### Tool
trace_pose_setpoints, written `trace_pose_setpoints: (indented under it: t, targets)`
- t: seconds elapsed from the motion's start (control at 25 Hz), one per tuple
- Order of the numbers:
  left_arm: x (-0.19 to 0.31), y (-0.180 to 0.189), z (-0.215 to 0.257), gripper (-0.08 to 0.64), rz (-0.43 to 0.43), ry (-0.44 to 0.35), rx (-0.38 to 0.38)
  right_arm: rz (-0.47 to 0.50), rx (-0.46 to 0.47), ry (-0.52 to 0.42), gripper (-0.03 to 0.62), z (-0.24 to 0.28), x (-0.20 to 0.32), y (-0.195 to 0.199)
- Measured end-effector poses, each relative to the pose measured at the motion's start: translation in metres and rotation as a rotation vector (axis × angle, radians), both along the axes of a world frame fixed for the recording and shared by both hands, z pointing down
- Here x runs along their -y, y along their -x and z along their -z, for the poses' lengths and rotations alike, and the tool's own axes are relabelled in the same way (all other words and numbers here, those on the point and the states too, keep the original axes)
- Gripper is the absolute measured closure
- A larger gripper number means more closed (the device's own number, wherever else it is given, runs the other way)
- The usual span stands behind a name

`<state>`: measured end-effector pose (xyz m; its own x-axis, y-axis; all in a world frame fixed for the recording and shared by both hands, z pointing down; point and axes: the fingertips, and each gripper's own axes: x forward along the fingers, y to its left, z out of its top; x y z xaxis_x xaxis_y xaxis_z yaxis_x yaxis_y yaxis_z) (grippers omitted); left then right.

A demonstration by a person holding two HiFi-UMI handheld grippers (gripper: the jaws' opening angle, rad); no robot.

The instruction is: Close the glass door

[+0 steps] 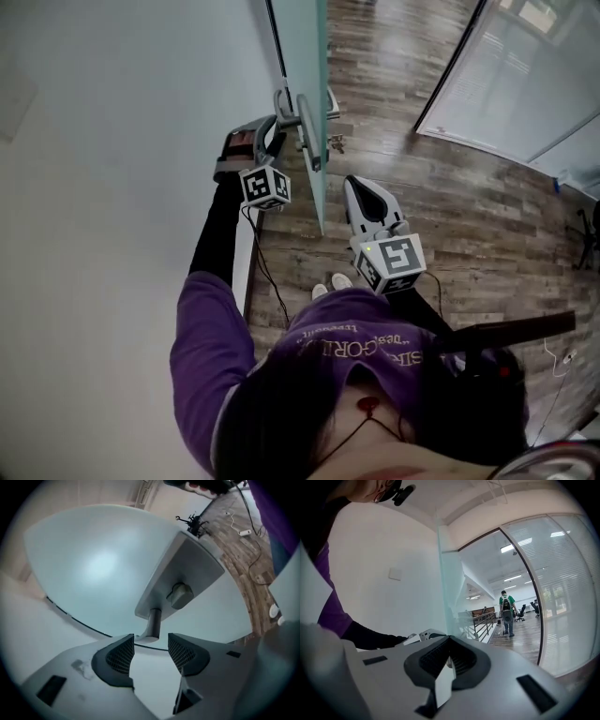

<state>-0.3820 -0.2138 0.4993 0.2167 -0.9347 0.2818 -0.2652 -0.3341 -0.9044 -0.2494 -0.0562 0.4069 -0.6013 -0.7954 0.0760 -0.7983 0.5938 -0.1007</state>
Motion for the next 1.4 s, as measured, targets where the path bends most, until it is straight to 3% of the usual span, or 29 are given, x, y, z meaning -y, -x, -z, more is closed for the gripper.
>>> trace_pose_setpoints:
  t: [0.16,0.28,0.4,0.48,0.8,1.4]
  targets:
    - [0.018,-0.004,-0.004,0.359,0.022,-0.056,0.085,-0.04,-0.011,0.009,0.606,-0.006,0.0,-0.012]
    - [0.027,-0.013,-0.003,0.36,-0.013,-0.121,0.165,-0.053,-0.016,0.017,0.606,-0.009,-0.001,-0.015]
    - [0.03,-0.018,-0.008,0.431,-0.028,-0.13,0.191,-0.061,-0.017,0.013,0.606,-0.01,-0.003,-0.017]
    - [0.03,-0.018,-0.01,0.434,-0.043,-0.131,0.19,-0.071,-0.017,0.014,0.606,-0.012,-0.004,-0.019]
    - [0.035,-0.017,-0.022,0.437,-0.057,-0.004,0.264,-0.09,-0.018,0.019,0.606,-0.017,-0.005,-0.02]
    - [0.036,-0.031,-0.021,0.437,-0.058,0.036,0.298,-0.15,-0.001,0.038,0.606,-0.019,-0.007,-0.022]
